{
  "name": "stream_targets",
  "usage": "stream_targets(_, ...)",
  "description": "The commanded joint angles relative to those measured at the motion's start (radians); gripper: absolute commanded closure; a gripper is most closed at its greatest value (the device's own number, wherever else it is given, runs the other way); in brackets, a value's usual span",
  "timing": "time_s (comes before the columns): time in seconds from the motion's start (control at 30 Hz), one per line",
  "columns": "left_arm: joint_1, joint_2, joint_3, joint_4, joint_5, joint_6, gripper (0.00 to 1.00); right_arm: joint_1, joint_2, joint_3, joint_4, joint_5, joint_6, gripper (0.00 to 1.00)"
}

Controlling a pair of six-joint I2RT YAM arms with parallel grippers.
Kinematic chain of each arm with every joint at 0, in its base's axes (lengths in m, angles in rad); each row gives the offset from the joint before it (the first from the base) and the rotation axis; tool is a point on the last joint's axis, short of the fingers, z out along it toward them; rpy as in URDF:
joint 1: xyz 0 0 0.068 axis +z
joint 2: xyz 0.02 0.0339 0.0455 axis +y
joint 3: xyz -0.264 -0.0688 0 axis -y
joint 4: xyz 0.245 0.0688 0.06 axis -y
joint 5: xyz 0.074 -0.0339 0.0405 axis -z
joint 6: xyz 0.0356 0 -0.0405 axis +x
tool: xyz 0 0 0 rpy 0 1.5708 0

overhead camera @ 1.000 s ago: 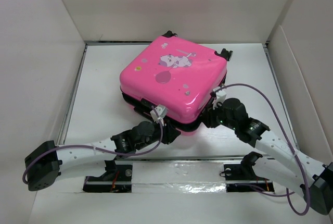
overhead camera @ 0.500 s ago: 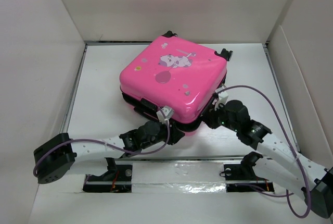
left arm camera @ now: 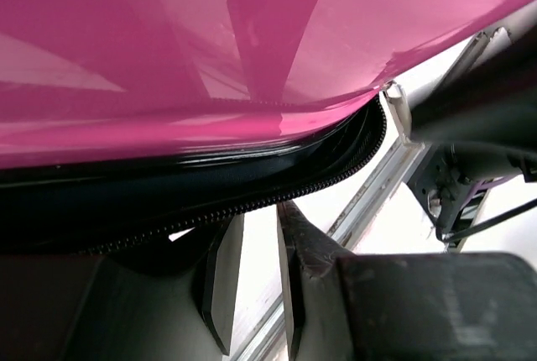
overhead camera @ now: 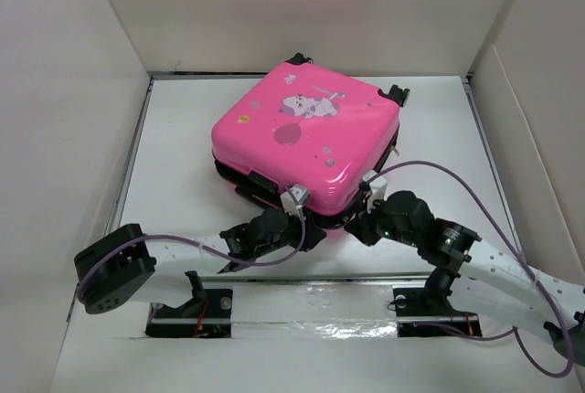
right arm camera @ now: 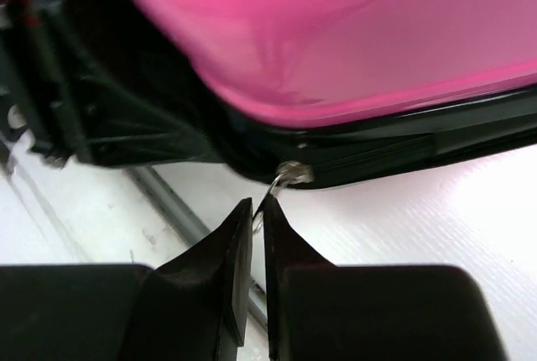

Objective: Pack the luggage

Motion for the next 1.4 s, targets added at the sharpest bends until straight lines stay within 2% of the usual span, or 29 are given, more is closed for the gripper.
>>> stream_targets(0.0,0.06,0.043,0.092,0.137,-0.136,-0.018,0.8,0.095,-0.046,0.047,-0.079,-0.236,0.061,1.0)
stream_targets(0.07,0.06,0.072,0.113,0.159,-0.133,-0.03,0.8,0.142,-0.045,0.036,-0.03,-0.237,0.098,1.0)
stream_targets(0.17,0.06,0.112,0.148,0.171,-0.115,-0.04,0.81,0.219,0.015,-0.018,0.184,-0.21,0.164,1.0)
stream_targets(0.2,0.06,0.118,0.156,0.173,-0.111,-0.049,0.8,0.24,0.044,-0.025,0.308,-0.151,0.181,1.0)
stream_targets(0.27,0.06,0.126,0.17,0.174,-0.106,-0.057,0.81,0.283,0.139,-0.042,0.444,-0.063,0.222,1.0)
stream_targets(0.3,0.06,0.124,0.171,0.167,-0.107,-0.06,0.81,0.327,0.165,-0.041,0.542,0.035,0.224,1.0)
stream_targets(0.33,0.048,0.118,0.164,0.156,-0.117,-0.072,0.82,0.348,0.187,-0.035,0.565,0.092,0.221,1.0)
stream_targets(0.47,0.015,-0.015,0.116,0.038,-0.192,-0.084,0.8,0.426,0.161,0.049,0.463,0.327,0.205,1.0)
stream_targets(0.5,0.015,-0.056,0.107,0.006,-0.204,-0.087,0.79,0.435,0.135,0.056,0.376,0.409,0.21,1.0)
stream_targets(0.57,0.015,-0.189,0.079,-0.088,-0.262,-0.09,0.74,0.435,0.068,0.051,0.293,0.483,0.25,1.0)
stream_targets(0.6,0.015,-0.236,0.073,-0.126,-0.312,-0.093,0.72,0.435,-0.01,0.027,0.242,0.572,0.267,1.0)
stream_targets(0.67,0.057,-0.346,0.088,-0.204,-0.34,-0.113,0.63,0.435,-0.095,-0.01,0.23,0.647,0.285,1.0)
stream_targets(0.7,0.084,-0.371,0.098,-0.209,-0.338,-0.118,0.61,0.414,-0.168,-0.033,0.204,0.698,0.288,1.0)
stream_targets(0.77,0.174,-0.376,0.159,-0.203,-0.29,-0.126,0.54,0.342,-0.218,-0.03,0.156,0.73,0.299,1.0)
stream_targets(0.83,0.23,-0.336,0.272,-0.194,-0.238,-0.121,0.49,0.279,-0.253,-0.003,0.084,0.763,0.287,1.0)
stream_targets(0.87,0.256,-0.278,0.318,-0.196,-0.235,-0.116,0.48,0.206,-0.255,0.008,0.063,0.778,0.278,1.0)
stream_targets(0.9,0.329,-0.246,0.358,-0.203,-0.235,-0.133,0.47,0.164,-0.25,0.022,0.017,0.799,0.276,1.0)
stream_targets(0.97,0.452,-0.16,0.467,-0.212,-0.131,-0.181,0.45,0.072,-0.215,0.056,-0.005,0.815,0.236,1.0)
stream_targets(1.0,0.574,-0.137,0.49,-0.211,-0.086,-0.205,0.45,-0.035,-0.194,0.065,-0.016,0.807,0.222,1.0)
stream_targets(1.03,0.632,-0.115,0.527,-0.214,-0.028,-0.246,0.44,-0.095,-0.168,0.073,-0.004,0.789,0.201,1.0)
stream_targets(1.07,0.745,-0.077,0.545,-0.24,0.009,-0.262,0.43,-0.225,-0.102,0.074,0.042,0.702,0.151,1.0)
stream_targets(1.1,0.746,-0.054,0.561,-0.255,0.009,-0.265,0.43,-0.226,-0.065,0.076,0.064,0.642,0.129,1.0)
stream_targets(1.13,0.847,-0.036,0.597,-0.275,0.032,-0.259,0.43,-0.35,-0.03,0.076,0.088,0.572,0.112,1.0)
stream_targets(1.23,1.026,0.047,0.638,-0.344,0.089,-0.251,0.43,-0.521,0.073,0.042,0.218,0.386,0.072,1.0)
stream_targets(1.33,1.123,0.138,0.66,-0.323,0.142,-0.258,0.42,-0.612,0.147,-0.012,0.386,0.263,0.055,1.0)
stream_targets(1.37,1.161,0.226,0.688,-0.341,0.153,-0.248,0.41,-0.663,0.179,-0.01,0.404,0.235,0.054,1.0)
